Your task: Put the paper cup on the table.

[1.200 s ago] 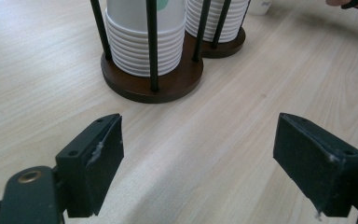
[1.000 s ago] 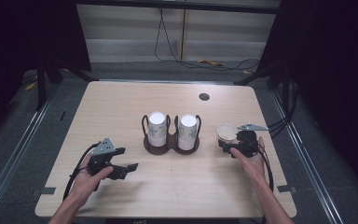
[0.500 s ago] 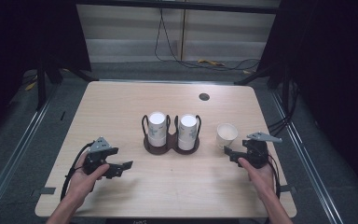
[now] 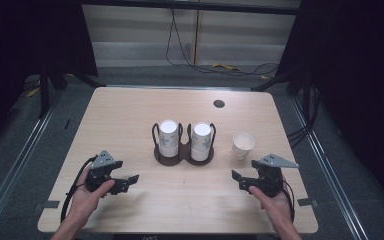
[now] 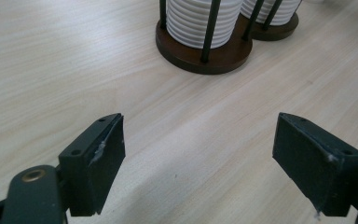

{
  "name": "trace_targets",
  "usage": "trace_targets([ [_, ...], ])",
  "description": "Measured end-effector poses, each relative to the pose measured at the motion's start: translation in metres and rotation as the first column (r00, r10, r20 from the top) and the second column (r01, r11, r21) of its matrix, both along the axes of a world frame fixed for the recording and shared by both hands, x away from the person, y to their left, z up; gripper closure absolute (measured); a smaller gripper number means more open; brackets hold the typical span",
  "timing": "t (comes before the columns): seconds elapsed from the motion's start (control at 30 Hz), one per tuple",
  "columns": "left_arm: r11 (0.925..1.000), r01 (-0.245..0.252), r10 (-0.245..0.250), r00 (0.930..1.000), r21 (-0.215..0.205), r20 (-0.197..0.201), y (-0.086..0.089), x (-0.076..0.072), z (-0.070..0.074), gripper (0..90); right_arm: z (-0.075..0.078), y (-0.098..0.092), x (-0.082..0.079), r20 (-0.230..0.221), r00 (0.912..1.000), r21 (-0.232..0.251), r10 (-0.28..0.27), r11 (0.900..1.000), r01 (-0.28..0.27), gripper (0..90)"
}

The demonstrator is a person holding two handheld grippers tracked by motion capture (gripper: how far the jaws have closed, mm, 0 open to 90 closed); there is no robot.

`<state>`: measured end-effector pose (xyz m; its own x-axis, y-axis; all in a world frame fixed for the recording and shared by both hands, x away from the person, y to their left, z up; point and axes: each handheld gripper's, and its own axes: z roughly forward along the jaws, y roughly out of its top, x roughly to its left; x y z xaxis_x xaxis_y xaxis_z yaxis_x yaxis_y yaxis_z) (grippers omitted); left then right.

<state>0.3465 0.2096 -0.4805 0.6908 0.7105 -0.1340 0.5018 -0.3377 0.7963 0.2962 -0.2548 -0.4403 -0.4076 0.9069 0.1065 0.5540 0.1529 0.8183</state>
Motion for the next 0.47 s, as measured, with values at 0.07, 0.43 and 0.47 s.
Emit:
trace_targets([
  [0.07, 0.9999, -0.013, 0.013, 0.9999, -0.003, 0.008, -0.001, -0.003, -0.003, 16.9, -0.009, 0.003, -0.003, -0.006, 1.0000, 0.011, -0.007, 1.000, 0.007, 15.9],
  [0.43, 0.9996, -0.029, 0.029, 0.9995, 0.001, -0.013, -0.001, -0.005, -0.010, 17.0, -0.022, -0.007, -0.002, -0.031, 0.9983, -0.002, -0.048, 0.999, 0.048, 15.6],
  [0.47, 0.9996, -0.029, 0.029, 0.9995, 0.001, -0.013, -0.001, -0.005, -0.010, 17.0, -0.022, -0.007, -0.002, -0.031, 0.9983, -0.002, -0.048, 0.999, 0.048, 15.6],
])
